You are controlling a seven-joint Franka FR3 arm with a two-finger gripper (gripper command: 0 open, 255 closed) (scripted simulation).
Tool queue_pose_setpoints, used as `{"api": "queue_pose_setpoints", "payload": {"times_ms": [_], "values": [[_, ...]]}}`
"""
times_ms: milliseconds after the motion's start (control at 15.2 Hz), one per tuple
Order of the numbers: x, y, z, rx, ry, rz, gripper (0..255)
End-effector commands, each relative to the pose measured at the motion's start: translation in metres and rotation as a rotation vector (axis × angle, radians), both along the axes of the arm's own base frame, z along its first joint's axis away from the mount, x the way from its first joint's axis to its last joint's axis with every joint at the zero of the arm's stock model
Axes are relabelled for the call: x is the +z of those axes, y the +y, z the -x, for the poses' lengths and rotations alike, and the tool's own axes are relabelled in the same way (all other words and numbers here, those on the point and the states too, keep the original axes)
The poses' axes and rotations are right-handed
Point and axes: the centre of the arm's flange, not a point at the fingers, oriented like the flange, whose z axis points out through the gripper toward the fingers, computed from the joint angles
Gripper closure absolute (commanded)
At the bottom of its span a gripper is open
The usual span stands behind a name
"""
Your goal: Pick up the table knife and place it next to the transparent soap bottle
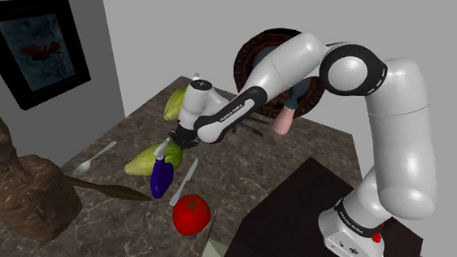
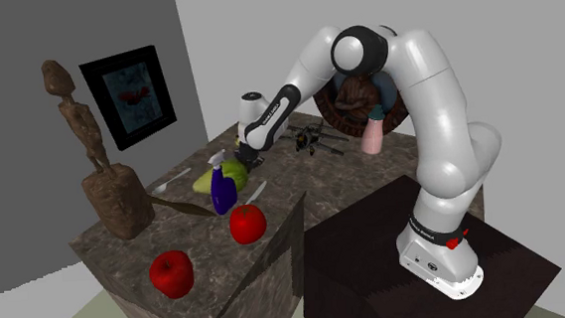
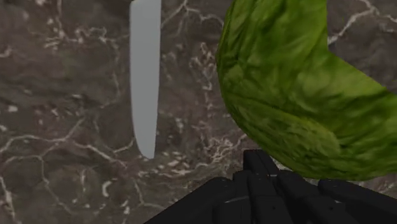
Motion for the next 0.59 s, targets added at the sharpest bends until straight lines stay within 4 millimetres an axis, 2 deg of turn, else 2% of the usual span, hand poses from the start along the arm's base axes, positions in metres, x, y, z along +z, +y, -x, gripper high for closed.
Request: {"api": "queue_pose_setpoints", "payload": {"times_ms": [0, 528], "values": [[-0.002, 0.002, 0.002, 0.003, 0.005, 0.0, 0], [0.003, 0.063, 0.072, -0.099, 0.159, 0.073, 0]]}}
